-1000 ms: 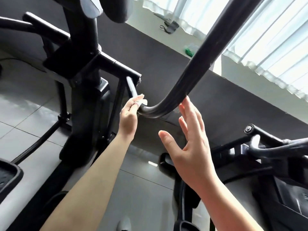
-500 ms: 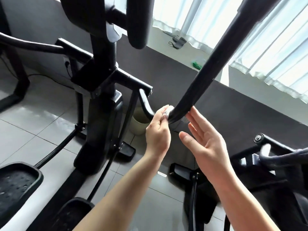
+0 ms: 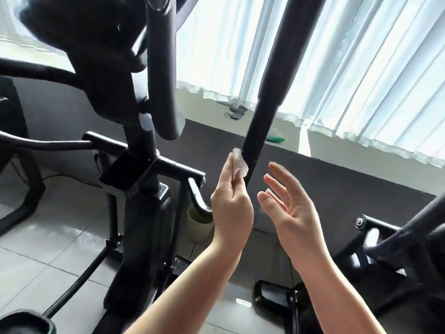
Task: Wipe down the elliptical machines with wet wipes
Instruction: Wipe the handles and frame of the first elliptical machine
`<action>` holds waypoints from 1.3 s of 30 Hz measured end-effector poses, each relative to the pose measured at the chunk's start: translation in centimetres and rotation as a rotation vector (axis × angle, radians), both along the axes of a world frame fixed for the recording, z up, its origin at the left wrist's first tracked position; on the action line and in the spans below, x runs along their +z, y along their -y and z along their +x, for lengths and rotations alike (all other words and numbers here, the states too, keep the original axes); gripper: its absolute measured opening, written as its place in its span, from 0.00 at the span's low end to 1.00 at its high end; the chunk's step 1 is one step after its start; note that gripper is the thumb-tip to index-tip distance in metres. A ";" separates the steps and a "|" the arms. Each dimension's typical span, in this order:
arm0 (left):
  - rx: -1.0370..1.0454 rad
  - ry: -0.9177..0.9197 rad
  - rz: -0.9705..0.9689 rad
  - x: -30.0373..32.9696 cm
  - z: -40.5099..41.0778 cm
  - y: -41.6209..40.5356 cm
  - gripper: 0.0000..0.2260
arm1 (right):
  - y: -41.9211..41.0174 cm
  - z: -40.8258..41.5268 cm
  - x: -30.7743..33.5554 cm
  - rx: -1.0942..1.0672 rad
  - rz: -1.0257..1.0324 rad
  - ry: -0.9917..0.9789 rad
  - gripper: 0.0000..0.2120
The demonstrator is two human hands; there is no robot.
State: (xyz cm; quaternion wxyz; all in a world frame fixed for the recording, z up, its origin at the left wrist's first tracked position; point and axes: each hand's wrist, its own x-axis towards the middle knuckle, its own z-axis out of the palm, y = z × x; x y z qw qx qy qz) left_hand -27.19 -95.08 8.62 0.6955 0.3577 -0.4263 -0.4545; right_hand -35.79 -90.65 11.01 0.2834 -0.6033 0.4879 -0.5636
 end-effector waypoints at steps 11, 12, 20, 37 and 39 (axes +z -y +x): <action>0.423 0.871 -0.775 0.6 0.6 4.7 0.23 | 0.3 -2.4 1.6 -0.069 -0.166 0.014 0.21; 0.458 0.962 -0.840 0.3 1.2 5.4 0.22 | 0.3 -2.5 1.3 -0.083 -0.168 0.009 0.21; 0.264 0.896 -0.857 0.1 1.9 4.3 0.22 | 3.0 -0.3 -1.0 -0.196 -0.233 0.022 0.18; 0.140 0.172 -0.452 2.0 1.1 3.5 0.21 | 4.4 0.1 -0.1 -0.429 -0.663 -0.041 0.09; 0.136 0.125 -0.438 2.2 1.3 3.7 0.20 | 4.6 0.1 -0.3 -0.398 -0.708 -0.079 0.11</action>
